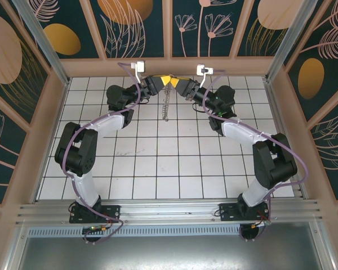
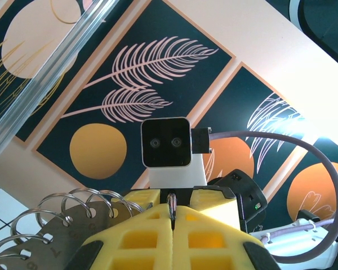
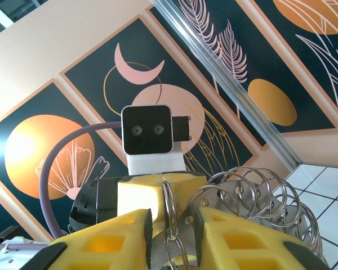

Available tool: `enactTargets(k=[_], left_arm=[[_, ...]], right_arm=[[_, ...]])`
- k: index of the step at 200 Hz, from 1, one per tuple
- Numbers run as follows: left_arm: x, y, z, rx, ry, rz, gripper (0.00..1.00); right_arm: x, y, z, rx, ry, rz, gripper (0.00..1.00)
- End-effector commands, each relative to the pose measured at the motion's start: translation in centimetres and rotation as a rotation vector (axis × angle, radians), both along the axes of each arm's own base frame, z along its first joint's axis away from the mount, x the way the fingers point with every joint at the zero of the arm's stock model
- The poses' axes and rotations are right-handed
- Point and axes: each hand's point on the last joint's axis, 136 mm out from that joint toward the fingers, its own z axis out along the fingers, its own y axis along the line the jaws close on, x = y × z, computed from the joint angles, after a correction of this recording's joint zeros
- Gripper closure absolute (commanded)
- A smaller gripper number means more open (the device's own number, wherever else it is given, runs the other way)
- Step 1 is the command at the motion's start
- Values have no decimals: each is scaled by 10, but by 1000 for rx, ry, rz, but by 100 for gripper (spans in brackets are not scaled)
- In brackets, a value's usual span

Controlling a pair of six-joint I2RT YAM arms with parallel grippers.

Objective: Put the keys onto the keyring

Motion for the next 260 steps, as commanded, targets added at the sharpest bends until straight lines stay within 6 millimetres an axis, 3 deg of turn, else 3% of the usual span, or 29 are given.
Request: enactTargets(k=[1,39,50,67,87,107,151,208,260], left_arm=[[-9,1,23,-47,-81,-6,100],[-7,0,23,-47,-70,-2,100],[-6,-1,23,-45,-68,5,100],[-3,1,23,-38,-67,23,88],[2,2,24,-17,-72,50,65],[8,8,25,8,-78,89,52],[23,12,22,161,-104,178,38],[40,0,3,348,-99,149,38],[36,-5,-10,386,-98,89,53]], right_arm=[[-13,1,23,13,-70,19,75],[-12,2,27,13,-81,28,100],[-12,1,27,10,-85,27,100],[-10,-3,24,1,-84,19,100],[-7,-11,20,-13,-81,10,100],[-4,-18,16,-41,-88,16,100],[3,-32,6,-191,-122,73,100],[1,-23,-20,-494,-195,205,100],[12,-25,-41,-545,-155,281,100]])
